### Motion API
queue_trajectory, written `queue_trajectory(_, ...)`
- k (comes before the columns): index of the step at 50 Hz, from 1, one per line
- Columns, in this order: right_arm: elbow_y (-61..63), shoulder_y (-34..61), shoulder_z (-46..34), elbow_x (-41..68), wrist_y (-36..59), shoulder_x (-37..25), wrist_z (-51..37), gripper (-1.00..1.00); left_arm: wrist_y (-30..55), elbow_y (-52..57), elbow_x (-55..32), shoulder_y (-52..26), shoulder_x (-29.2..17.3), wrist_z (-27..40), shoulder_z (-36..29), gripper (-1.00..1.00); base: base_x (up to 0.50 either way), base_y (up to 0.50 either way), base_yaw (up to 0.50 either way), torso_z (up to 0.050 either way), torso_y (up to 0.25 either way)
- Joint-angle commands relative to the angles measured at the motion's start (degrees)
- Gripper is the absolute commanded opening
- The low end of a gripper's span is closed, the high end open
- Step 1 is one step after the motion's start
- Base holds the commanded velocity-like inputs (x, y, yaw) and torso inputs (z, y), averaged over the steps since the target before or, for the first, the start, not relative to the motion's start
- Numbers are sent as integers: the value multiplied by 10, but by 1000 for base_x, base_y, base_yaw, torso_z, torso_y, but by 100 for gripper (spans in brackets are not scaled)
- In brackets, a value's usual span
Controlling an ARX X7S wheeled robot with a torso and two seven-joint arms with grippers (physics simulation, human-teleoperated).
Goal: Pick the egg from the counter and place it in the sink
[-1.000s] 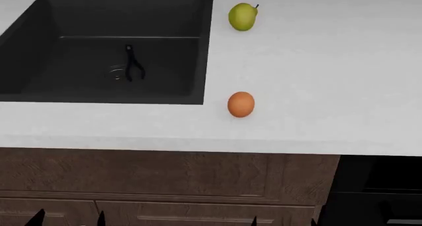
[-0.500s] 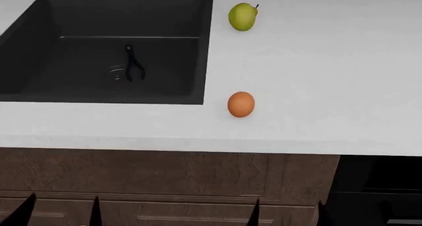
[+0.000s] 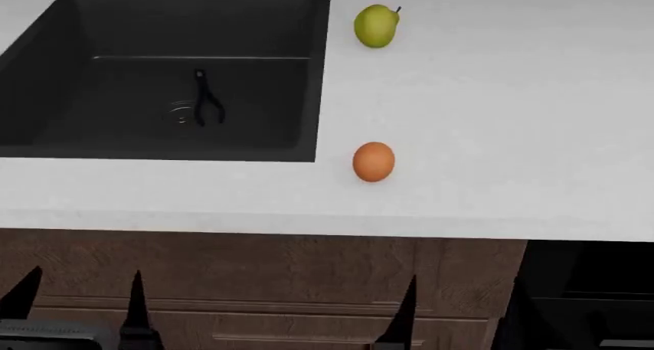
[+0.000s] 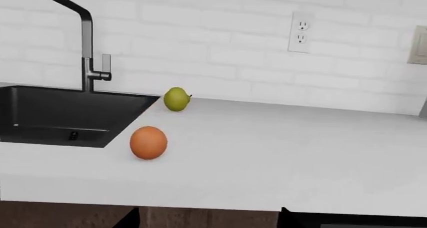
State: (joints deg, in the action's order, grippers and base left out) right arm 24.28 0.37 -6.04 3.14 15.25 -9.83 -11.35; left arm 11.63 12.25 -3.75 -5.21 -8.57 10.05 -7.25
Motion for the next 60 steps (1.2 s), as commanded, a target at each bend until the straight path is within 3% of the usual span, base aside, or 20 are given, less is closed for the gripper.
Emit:
queue_trajectory(1, 64, 30, 11, 14, 111, -17, -3, 100, 86, 32, -19, -43, -5, 10, 13, 100, 0, 0, 0, 0, 0)
queue_trajectory(10, 145, 94, 38, 19, 283, -35, -25, 100, 191, 75, -66, -100, -15, -4, 32, 100, 0, 0, 0, 0, 0)
queue_trajectory(23, 215, 178, 75, 61, 450, -75, 5, 100, 233, 93, -79, -140, -26, -1, 38, 100, 0, 0, 0, 0, 0)
queue_trajectory(37, 304, 301, 165, 112, 671, -115, 42, 100, 264, 87, -102, -160, -33, -11, 41, 100, 0, 0, 0, 0, 0)
queue_trajectory(42, 313, 336, 181, 119, 708, -125, 47, 100, 312, 99, -118, -193, -41, -15, 41, 100, 0, 0, 0, 0, 0)
queue_trajectory(60, 312, 392, 229, 206, 743, -144, 32, 100, 344, 94, -139, -242, -47, -23, 40, 100, 11, 0, 0, 0, 0)
